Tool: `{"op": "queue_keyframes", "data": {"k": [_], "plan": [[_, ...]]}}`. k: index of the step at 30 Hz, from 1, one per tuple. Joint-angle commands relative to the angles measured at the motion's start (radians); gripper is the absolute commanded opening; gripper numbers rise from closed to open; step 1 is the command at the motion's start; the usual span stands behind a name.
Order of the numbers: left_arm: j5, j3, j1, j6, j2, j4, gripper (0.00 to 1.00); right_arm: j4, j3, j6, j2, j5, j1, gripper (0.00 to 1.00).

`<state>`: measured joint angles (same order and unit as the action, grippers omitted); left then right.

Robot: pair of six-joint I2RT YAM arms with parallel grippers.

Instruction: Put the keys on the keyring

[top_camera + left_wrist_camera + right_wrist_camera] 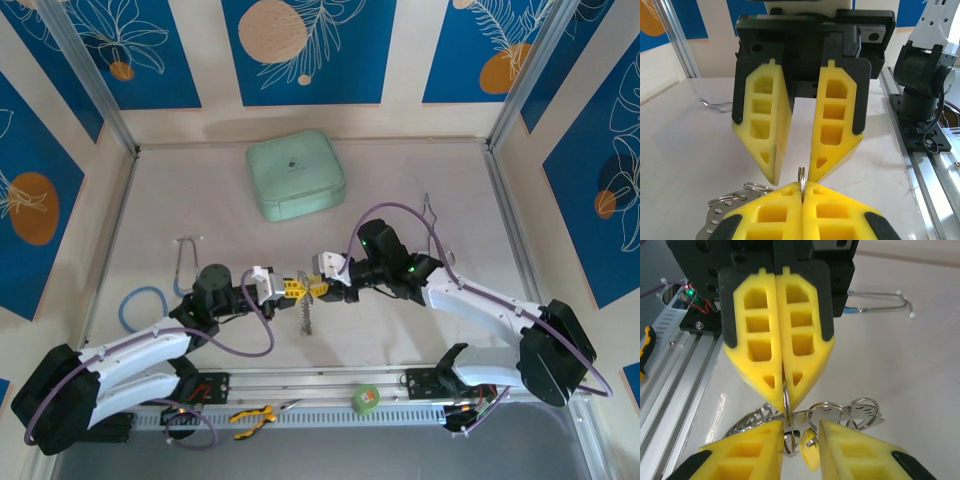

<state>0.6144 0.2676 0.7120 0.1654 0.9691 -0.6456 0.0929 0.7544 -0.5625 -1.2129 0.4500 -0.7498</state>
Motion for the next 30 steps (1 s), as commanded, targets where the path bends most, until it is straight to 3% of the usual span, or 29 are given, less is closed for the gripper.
{"op": "queue_keyframes", "data": {"k": [1,14,18,21,24,30], "plan": [[0.035,0.001,0.004,-0.004,-0.003,-0.064,0.00,-0.033,-0.017,0.022,0.027,0.049,0.006,0.25],[0.035,-0.003,0.005,-0.003,-0.009,-0.062,0.00,-0.051,-0.005,0.024,-0.022,0.050,-0.001,0.22],[0.032,-0.001,0.005,-0.004,-0.007,-0.066,0.00,-0.049,0.009,0.024,-0.038,0.061,-0.002,0.15],[-0.009,-0.004,0.005,-0.005,-0.008,-0.061,0.00,-0.027,0.023,0.012,-0.036,0.069,-0.002,0.03],[-0.065,0.000,0.005,0.005,-0.020,-0.011,0.13,0.048,0.049,-0.029,-0.030,0.040,-0.003,0.00],[-0.094,0.040,0.005,0.047,-0.040,0.142,0.19,0.234,0.129,-0.116,-0.038,-0.045,-0.021,0.00]]}}
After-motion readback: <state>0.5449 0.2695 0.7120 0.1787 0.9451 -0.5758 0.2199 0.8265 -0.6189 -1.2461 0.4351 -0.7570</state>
